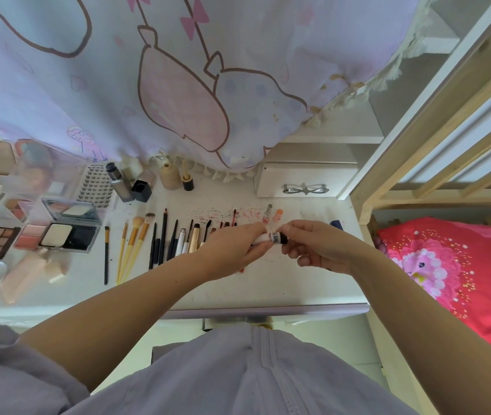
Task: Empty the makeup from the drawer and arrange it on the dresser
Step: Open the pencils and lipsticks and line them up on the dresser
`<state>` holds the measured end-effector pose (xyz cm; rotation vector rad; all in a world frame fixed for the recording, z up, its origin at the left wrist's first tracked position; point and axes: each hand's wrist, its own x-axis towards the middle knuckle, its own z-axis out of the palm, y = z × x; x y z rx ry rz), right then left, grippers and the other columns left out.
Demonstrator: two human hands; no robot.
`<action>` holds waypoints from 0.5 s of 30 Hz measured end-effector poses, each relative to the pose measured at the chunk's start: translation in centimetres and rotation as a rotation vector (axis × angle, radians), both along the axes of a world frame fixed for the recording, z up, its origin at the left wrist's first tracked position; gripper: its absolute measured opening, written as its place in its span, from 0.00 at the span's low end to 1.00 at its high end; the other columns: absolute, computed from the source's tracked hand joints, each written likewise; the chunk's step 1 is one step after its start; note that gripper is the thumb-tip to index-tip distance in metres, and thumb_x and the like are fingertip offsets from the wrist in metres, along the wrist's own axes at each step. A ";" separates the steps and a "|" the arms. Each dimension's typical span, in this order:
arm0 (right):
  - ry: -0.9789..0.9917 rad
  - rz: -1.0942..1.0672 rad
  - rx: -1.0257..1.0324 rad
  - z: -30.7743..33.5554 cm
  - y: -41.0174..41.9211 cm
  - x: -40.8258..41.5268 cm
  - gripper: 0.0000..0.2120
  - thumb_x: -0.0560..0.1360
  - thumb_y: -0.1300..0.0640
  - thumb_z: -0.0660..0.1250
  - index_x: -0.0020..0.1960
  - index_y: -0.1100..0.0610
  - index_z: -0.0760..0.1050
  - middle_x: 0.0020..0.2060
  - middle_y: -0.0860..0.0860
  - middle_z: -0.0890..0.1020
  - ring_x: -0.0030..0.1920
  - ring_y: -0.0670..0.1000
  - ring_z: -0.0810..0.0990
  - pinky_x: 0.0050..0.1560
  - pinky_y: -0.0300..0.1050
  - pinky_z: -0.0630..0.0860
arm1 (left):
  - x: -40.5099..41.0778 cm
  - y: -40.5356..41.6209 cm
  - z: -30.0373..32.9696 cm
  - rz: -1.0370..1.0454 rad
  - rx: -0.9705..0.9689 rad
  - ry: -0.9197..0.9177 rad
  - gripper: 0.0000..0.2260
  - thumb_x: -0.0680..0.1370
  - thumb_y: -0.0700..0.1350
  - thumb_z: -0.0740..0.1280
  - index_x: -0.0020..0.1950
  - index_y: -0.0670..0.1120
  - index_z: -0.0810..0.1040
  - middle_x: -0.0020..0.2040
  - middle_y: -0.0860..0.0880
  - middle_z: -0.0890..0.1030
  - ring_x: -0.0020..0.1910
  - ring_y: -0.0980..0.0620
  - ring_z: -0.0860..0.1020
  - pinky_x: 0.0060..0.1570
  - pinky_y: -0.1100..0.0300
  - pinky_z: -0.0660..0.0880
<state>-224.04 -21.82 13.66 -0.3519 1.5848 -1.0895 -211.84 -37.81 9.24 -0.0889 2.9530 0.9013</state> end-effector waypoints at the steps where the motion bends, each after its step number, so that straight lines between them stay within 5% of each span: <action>1: -0.026 -0.028 -0.013 0.1 0.0 -0.1 0.12 0.78 0.50 0.63 0.52 0.58 0.77 0.34 0.51 0.80 0.30 0.44 0.74 0.30 0.34 0.72 | -0.1 0.0 0.0 0.000 0.006 0.014 0.10 0.79 0.57 0.54 0.49 0.53 0.68 0.37 0.53 0.76 0.33 0.54 0.76 0.33 0.56 0.75; 6: 0.032 0.009 -0.026 0.3 0.0 -0.8 0.06 0.76 0.57 0.67 0.53 0.54 0.77 0.38 0.51 0.82 0.35 0.45 0.78 0.33 0.37 0.75 | -0.7 -0.2 0.0 0.000 -0.021 0.034 0.06 0.80 0.56 0.55 0.47 0.55 0.65 0.35 0.56 0.72 0.32 0.57 0.73 0.30 0.64 0.68; 10: 0.009 0.025 0.017 0.5 0.0 -0.9 0.14 0.76 0.45 0.63 0.53 0.55 0.77 0.37 0.52 0.82 0.33 0.46 0.76 0.31 0.36 0.73 | -1.2 -0.2 0.3 -0.023 -0.021 0.086 0.05 0.80 0.56 0.55 0.49 0.56 0.64 0.35 0.59 0.69 0.32 0.59 0.71 0.30 0.65 0.67; 15: 0.254 0.136 0.123 0.3 0.4 -1.7 0.08 0.78 0.52 0.64 0.47 0.56 0.77 0.36 0.49 0.81 0.32 0.43 0.75 0.33 0.35 0.72 | -1.7 0.1 -0.3 -0.069 -0.093 0.013 0.09 0.80 0.59 0.52 0.51 0.56 0.64 0.34 0.59 0.68 0.32 0.60 0.71 0.33 0.62 0.70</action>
